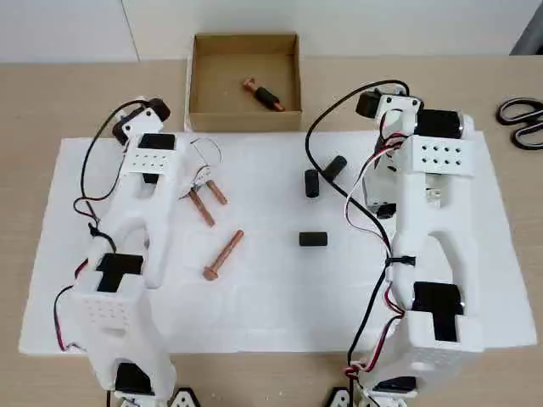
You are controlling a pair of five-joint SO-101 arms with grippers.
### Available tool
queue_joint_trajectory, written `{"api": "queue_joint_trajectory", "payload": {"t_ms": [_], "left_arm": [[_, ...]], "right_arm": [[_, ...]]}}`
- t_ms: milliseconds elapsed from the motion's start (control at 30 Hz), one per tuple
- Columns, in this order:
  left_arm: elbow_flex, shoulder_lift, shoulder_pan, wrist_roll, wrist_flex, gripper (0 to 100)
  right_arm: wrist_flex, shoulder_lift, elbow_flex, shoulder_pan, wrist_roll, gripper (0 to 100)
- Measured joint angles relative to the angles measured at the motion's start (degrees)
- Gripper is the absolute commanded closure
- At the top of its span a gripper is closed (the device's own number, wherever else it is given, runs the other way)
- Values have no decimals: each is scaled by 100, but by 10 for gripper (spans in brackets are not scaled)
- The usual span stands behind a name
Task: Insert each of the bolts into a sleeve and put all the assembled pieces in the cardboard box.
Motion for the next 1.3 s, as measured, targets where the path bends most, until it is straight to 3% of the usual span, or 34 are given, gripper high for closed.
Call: {"api": "queue_joint_trajectory", "payload": {"t_ms": [400, 767, 1000, 1300], "left_arm": [[-273, 193, 0, 26, 123, 952], [-352, 273, 158, 26, 229, 995], [-1196, 334, 237, 9, 1468, 994], [-2927, 334, 413, -809, 3059, 994]], "right_arm": [[0, 0, 0, 0, 0, 995], [0, 0, 0, 0, 0, 995], [0, 0, 0, 0, 0, 995], [0, -26, 0, 0, 0, 995]]}}
